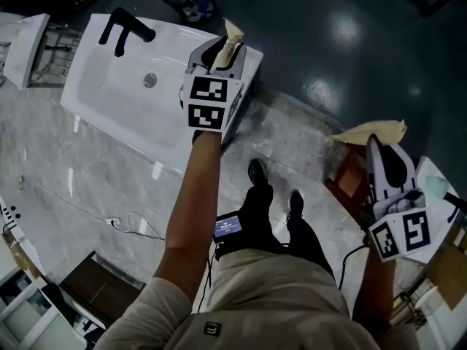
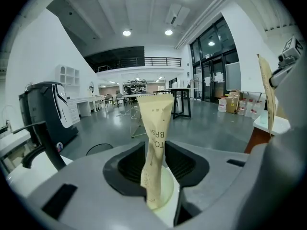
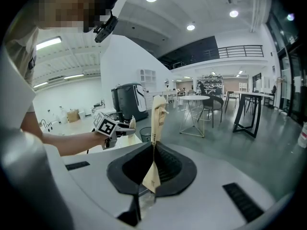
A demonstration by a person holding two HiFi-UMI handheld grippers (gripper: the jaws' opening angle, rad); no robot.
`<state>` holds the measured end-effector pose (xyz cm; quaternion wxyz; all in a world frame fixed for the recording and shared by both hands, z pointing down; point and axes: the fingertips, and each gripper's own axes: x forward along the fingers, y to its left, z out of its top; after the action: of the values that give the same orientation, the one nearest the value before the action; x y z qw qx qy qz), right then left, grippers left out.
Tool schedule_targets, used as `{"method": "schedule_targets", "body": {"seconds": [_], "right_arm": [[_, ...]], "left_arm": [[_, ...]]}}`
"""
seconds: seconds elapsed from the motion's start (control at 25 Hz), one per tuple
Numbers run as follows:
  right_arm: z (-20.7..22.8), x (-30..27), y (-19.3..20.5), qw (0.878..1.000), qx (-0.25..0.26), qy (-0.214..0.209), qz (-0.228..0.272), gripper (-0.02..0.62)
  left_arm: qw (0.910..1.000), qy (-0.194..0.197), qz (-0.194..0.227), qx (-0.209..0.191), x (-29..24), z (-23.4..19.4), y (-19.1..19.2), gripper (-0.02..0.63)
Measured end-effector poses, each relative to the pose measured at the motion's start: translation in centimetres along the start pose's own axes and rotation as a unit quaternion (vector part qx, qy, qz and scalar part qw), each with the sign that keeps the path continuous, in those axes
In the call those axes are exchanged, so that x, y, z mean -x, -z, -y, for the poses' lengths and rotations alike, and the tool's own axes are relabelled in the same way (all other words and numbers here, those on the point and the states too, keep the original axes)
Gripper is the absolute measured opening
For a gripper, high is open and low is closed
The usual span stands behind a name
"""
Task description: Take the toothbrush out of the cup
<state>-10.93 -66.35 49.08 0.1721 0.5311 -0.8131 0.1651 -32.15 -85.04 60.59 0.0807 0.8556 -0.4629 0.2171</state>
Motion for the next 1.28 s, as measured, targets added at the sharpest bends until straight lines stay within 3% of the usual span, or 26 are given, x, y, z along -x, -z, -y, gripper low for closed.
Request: {"method": "schedule_targets", "body": {"seconds": [0.12, 0.28, 0.88, 1.28], "right_arm": [[0.0, -0.3, -0.2, 1.0, 0.0, 0.003, 0.001, 0.014], [-0.2, -0.3, -0.1, 1.0, 0.0, 0.003, 0.002, 0.014], [-1.7, 4.0, -1.8, 0.999, 0.019, -0.013, 0.038, 0.014], [-2.3, 10.1, -5.2, 0.995, 0.047, -0.033, 0.083, 0.014]], "left_arm": [[1.0, -0.002, 0.003, 0.002, -0.1, -0.3, -0.3, 0.127], [0.9999, -0.009, 0.007, 0.006, 0.5, -0.7, -0.1, 0.043], [0.9971, -0.049, 0.058, -0.002, 7.0, -0.7, -4.5, 0.032], [0.9912, -0.085, 0.099, -0.021, 14.9, 1.3, -10.2, 0.031]]}}
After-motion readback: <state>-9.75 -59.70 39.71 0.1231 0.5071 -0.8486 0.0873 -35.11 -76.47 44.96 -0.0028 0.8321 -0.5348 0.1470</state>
